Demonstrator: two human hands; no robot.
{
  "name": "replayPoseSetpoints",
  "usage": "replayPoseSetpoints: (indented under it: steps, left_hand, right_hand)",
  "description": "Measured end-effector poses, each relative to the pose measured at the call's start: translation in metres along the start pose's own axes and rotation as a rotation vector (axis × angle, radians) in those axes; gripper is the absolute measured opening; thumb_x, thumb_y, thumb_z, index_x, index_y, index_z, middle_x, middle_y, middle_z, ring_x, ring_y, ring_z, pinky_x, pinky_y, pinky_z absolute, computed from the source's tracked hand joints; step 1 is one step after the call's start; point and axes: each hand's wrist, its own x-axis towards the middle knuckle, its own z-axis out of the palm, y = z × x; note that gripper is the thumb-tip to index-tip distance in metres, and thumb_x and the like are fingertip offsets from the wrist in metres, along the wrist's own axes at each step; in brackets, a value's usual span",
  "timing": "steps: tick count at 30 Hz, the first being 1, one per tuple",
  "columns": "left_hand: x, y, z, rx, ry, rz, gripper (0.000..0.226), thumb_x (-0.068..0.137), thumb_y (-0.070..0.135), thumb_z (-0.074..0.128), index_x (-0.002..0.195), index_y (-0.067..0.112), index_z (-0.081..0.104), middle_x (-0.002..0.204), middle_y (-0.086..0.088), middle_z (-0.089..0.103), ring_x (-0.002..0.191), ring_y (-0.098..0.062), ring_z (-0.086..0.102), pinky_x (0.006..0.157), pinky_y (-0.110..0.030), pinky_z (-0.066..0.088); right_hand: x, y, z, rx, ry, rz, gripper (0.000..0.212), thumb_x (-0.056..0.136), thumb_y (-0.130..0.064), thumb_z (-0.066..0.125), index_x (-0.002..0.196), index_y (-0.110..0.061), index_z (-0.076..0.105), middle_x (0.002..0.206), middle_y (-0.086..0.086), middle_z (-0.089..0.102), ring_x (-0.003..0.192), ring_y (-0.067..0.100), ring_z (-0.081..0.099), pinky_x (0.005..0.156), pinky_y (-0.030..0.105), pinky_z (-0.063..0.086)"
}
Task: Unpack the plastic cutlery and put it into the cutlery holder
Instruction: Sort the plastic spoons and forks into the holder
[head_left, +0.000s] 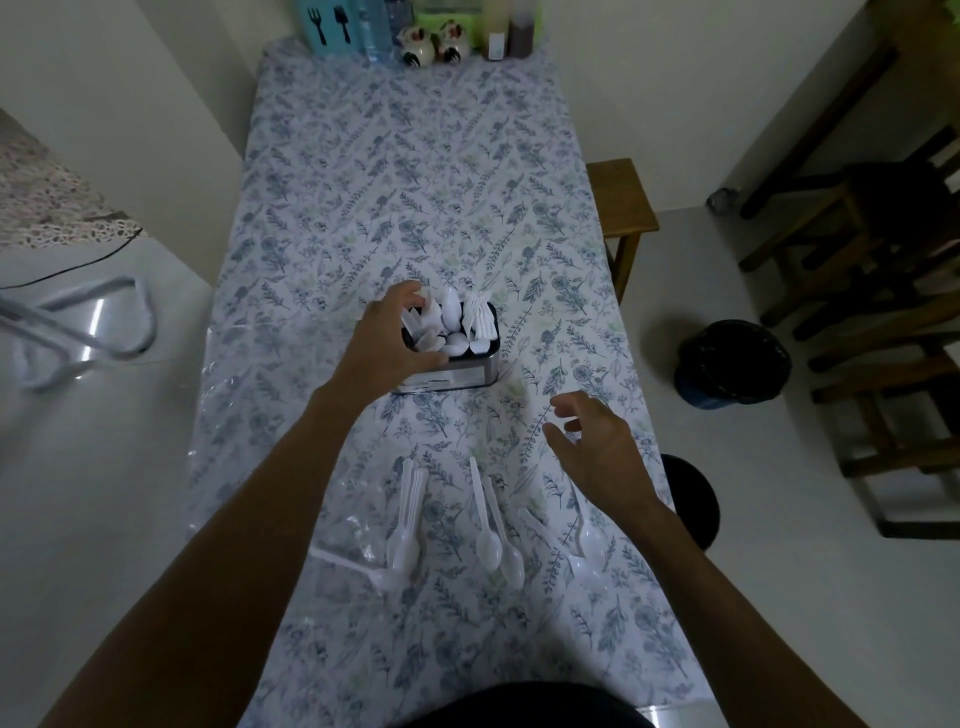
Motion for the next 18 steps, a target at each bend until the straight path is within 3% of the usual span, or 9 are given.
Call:
replayPoseSetpoints:
  steps: [8, 18]
  left_hand:
    - [-0.001, 0.013, 0.004, -0.022, 0.162, 0.027, 0.041, 0.089, 0.013, 0.074, 0.128, 0.011, 0.059, 0.121, -0.001, 0.064, 0.108, -0.012, 0.057, 0.094, -0.031, 0.049]
    - [0.008, 0.013, -0.002, 0.124, 0.122, 0.056, 0.028, 0.093, 0.008, 0.067, 0.120, 0.005, 0.062, 0.114, -0.012, 0.061, 0.097, -0.023, 0.057, 0.083, -0.027, 0.043]
  right_hand:
    - [-0.002, 0.001, 0.006, 0.010, -0.023, 0.001, 0.032, 0.095, -0.029, 0.067, 0.125, -0.021, 0.059, 0.118, -0.002, 0.068, 0.094, 0.008, 0.062, 0.083, 0.023, 0.050]
    - [-0.003, 0.002, 0.010, 0.014, -0.026, -0.026, 0.030, 0.095, -0.028, 0.067, 0.124, -0.019, 0.059, 0.116, 0.000, 0.068, 0.093, 0.009, 0.061, 0.083, 0.023, 0.050]
